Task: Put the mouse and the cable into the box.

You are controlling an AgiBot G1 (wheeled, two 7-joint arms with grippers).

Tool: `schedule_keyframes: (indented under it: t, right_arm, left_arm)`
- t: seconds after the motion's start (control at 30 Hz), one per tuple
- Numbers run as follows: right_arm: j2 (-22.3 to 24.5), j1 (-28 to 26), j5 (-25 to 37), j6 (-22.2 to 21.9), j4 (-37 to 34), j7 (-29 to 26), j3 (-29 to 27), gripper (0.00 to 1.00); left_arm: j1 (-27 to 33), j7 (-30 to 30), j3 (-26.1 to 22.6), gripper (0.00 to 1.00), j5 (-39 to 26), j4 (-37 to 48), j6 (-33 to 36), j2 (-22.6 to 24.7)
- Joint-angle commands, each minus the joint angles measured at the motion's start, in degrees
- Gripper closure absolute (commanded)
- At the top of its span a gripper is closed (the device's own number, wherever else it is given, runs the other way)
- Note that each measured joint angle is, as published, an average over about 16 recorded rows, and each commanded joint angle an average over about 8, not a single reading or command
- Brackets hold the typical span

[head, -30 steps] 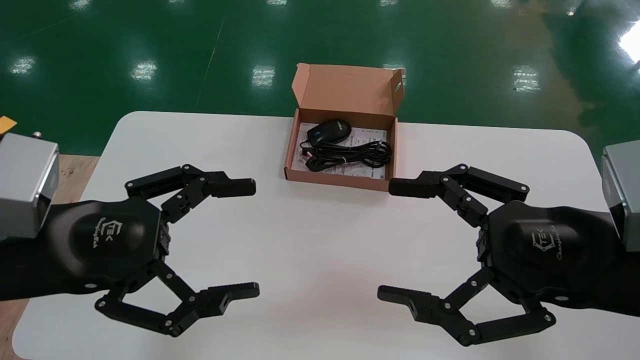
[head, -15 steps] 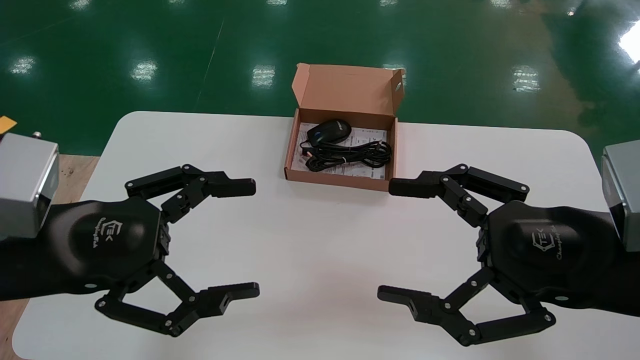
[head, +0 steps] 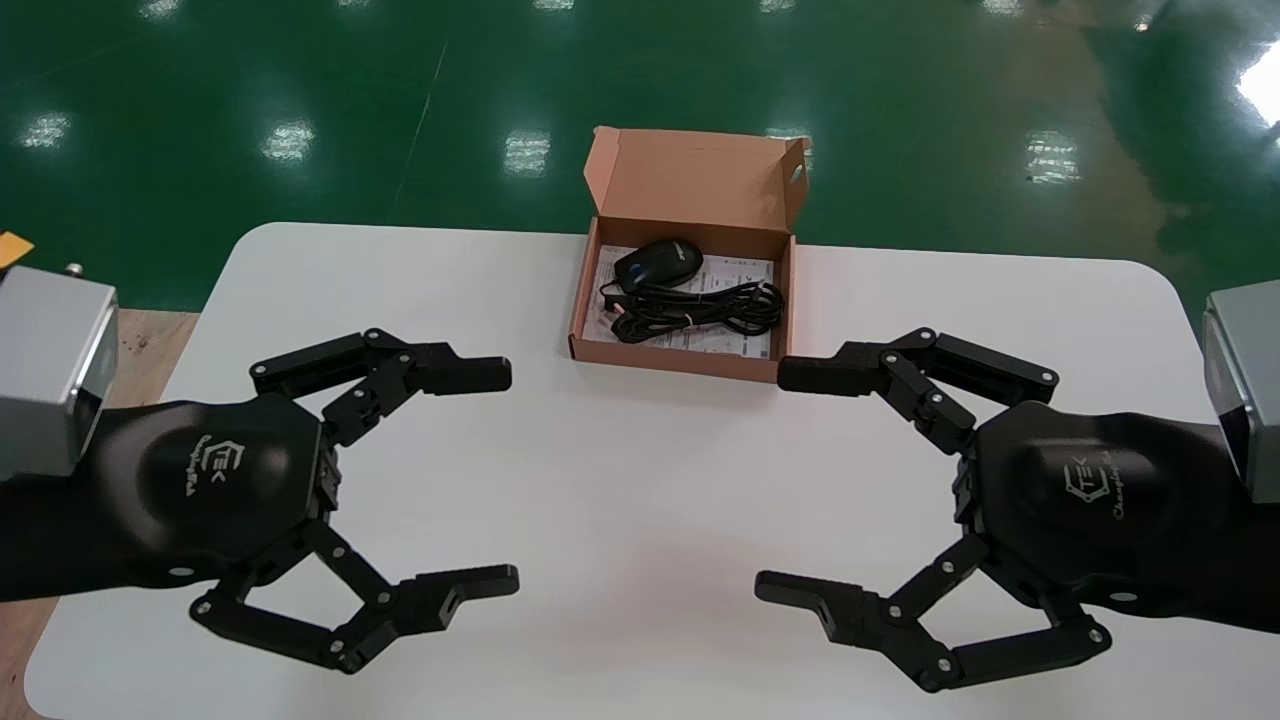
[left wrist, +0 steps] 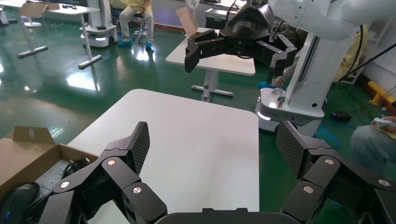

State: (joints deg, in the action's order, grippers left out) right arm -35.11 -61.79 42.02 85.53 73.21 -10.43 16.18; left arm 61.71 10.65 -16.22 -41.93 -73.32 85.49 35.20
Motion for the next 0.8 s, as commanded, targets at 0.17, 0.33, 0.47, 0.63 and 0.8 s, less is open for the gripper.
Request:
schedule_keyframes:
  t: [0.17, 0.33, 0.47, 0.63, 0.8]
  right_arm:
    - [0.0, 0.0, 0.0, 0.0, 0.0, 0.0, 0.0, 0.00]
    - [0.0, 0.0, 0.0, 0.0, 0.0, 0.0, 0.0, 0.00]
    - [0.0, 0.0, 0.0, 0.0, 0.0, 0.0, 0.0, 0.00]
    - [0.0, 0.0, 0.0, 0.0, 0.0, 0.0, 0.0, 0.00]
    - [0.0, 0.0, 0.0, 0.0, 0.0, 0.0, 0.0, 0.00]
  left_arm:
    - [0.0, 0.0, 0.0, 0.00, 0.0, 0.0, 0.0, 0.0]
    - [0.0, 0.0, 0.0, 0.00, 0.0, 0.0, 0.0, 0.0]
    - [0.0, 0.0, 0.0, 0.00, 0.0, 0.0, 0.0, 0.0]
    - [0.0, 0.0, 0.0, 0.00, 0.0, 0.0, 0.0, 0.0]
    - [0.0, 0.0, 0.0, 0.00, 0.0, 0.0, 0.0, 0.0]
